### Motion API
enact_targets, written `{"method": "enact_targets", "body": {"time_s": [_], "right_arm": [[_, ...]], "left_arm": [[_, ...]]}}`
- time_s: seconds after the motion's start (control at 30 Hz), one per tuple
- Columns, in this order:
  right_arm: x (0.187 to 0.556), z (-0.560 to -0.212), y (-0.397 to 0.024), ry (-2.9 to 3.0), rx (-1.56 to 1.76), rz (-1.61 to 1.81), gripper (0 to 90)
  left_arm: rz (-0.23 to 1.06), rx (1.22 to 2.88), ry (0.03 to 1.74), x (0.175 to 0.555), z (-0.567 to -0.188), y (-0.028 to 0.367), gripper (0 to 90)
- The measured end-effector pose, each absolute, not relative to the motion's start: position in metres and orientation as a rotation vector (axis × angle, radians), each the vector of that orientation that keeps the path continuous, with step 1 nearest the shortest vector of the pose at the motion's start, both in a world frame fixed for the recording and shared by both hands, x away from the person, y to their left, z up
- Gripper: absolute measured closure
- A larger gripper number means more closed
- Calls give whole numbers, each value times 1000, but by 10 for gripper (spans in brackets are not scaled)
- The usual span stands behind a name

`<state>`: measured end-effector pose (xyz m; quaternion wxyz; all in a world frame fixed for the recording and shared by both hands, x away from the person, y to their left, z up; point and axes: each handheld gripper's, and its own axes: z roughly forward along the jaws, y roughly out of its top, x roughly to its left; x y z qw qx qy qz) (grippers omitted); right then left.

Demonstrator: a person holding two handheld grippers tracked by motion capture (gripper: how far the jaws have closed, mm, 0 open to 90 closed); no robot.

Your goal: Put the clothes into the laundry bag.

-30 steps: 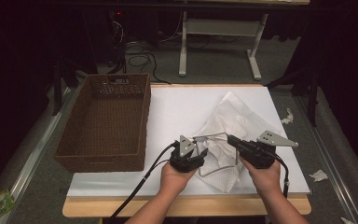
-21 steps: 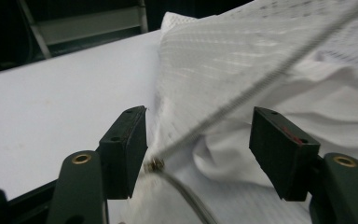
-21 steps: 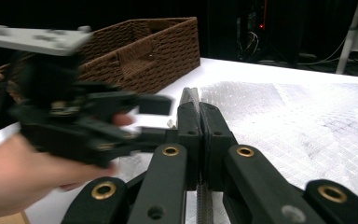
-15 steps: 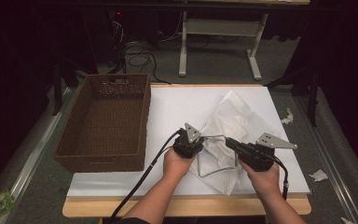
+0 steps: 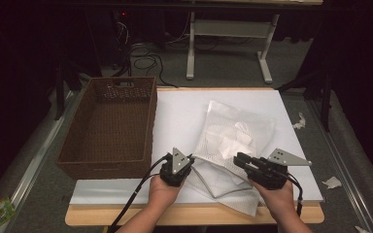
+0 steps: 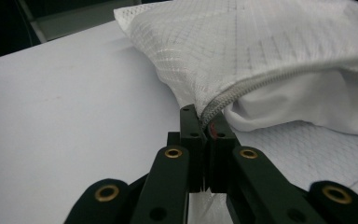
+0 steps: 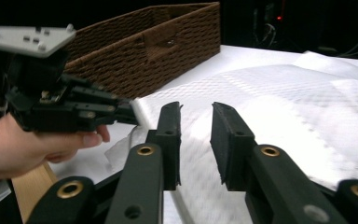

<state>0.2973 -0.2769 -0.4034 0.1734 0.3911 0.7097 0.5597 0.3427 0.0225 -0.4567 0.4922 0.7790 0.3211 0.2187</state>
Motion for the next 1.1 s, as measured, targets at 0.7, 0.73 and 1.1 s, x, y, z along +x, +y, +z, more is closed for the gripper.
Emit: {"method": "enact_targets", "body": {"time_s": [0.7, 0.73, 1.1], "right_arm": [[331, -440, -331, 1872, 1560, 1313, 209], [334, -444, -330, 1891, 1590, 1292, 212], [348, -474, -315, 2029, 1617, 1044, 406]], "left_arm": [[463, 1838, 822, 350, -467, 26, 860], [465, 1830, 818, 348, -466, 28, 855], [459, 1836, 787, 341, -466, 29, 866]]}}
